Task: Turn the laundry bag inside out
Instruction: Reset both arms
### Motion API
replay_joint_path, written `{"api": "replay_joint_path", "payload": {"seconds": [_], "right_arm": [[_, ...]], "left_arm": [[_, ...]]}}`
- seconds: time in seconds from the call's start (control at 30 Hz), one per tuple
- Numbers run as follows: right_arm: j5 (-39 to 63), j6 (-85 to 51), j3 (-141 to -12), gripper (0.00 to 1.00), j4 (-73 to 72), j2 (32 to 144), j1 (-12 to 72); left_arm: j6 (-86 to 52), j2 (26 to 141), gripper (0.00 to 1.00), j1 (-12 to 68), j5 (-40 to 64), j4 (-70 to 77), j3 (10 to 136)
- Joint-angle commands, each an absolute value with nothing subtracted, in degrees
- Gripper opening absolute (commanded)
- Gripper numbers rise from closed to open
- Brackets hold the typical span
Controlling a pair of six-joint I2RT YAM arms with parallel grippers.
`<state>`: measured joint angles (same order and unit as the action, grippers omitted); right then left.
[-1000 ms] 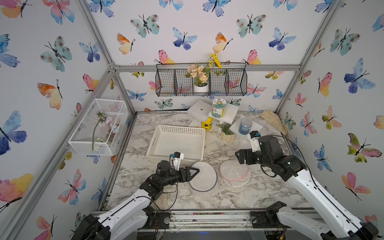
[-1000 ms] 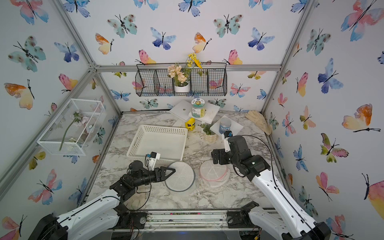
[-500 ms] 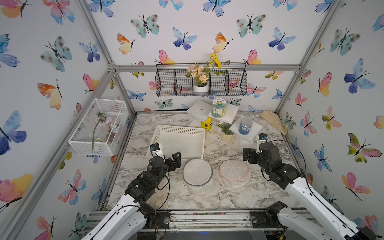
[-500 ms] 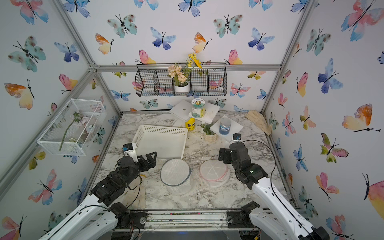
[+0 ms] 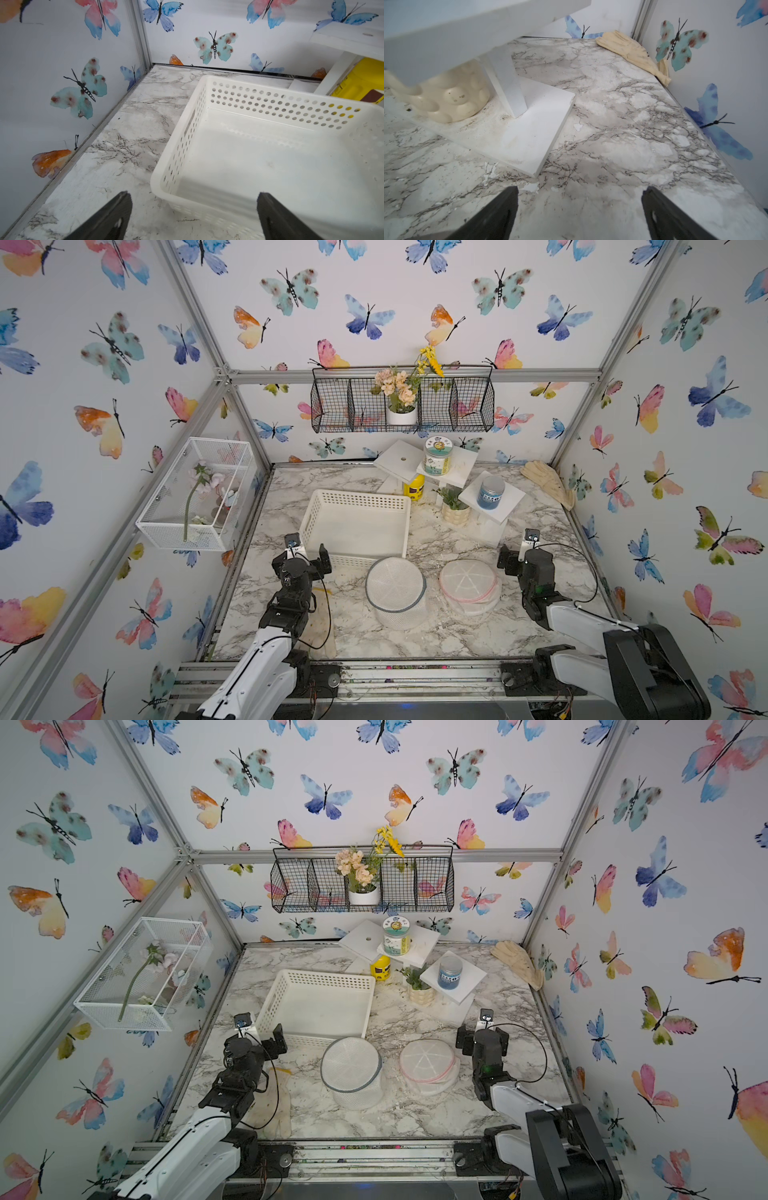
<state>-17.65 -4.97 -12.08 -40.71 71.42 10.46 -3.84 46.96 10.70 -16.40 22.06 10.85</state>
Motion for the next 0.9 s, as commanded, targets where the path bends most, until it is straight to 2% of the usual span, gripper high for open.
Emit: {"api": "replay_joint_path", "payload": {"seconds": [0.0, 0.07, 0.13, 0.23, 0.33, 0.4, 0.53, 0.63, 0.7, 0.73, 0.8, 0.87], "right_arm": [[-11.89, -2.26, -12.2, 0.98, -57.66, 76.24, 8.08], [-9.61, -0.7, -13.54, 0.98, -62.8, 80.99, 6.5], [-6.25, -1.72, -15.73, 0.98, -61.49, 85.26, 4.25], [-5.48, -1.77, -12.67, 0.98, -75.62, 92.14, 3.87], [-5.51, -2.09, -15.41, 0.98, -65.35, 89.72, 3.72], [-5.33, -1.55, -14.28, 0.98, -71.75, 91.82, 3.76], [-5.88, -1.53, -14.82, 0.98, -67.02, 89.93, 3.69], [-5.76, -1.32, -14.42, 0.98, -69.61, 90.82, 3.69], [-5.46, -1.43, -14.85, 0.98, -67.29, 89.99, 3.69], [-5.13, -1.24, -15.03, 0.98, -66.38, 89.7, 3.69], [-4.66, -0.96, -14.91, 0.98, -67.62, 90.24, 3.69], [-4.49, -0.77, -15.32, 0.98, -66.79, 90.35, 3.69]], "left_arm": [[2.6, 51.22, 0.99, 10.11, -12.29, 37.86, 8.06], [3.16, 54.17, 0.99, 9.6, -9.87, 43.88, 7.17], [3.46, 57.49, 0.99, 9.49, -7.96, 48.31, 7.27], [4.5, 64.04, 0.99, 9.4, -7.15, 53.0, 8.71], [5.33, 69.95, 0.99, 8.75, -5.4, 56.02, 10.26], [6.34, 73.01, 0.99, 8.32, -3.25, 56.31, 11.61], [5.16, 75.59, 0.99, 5.25, 2.08, 54.18, 13.79], [3.09, 76.77, 0.99, 3.87, 0.97, 59.8, 11.35], [1.92, 81.76, 0.99, 3.63, -0.95, 70.52, 8.76], [0.41, 83.21, 0.99, 2.42, -0.5, 71.3, 9.26], [-0.93, 80.61, 0.99, 1.38, -1.32, 61.5, 11.7], [-0.89, 81.61, 0.99, 1.34, -1.23, 65.25, 11.09]]}}
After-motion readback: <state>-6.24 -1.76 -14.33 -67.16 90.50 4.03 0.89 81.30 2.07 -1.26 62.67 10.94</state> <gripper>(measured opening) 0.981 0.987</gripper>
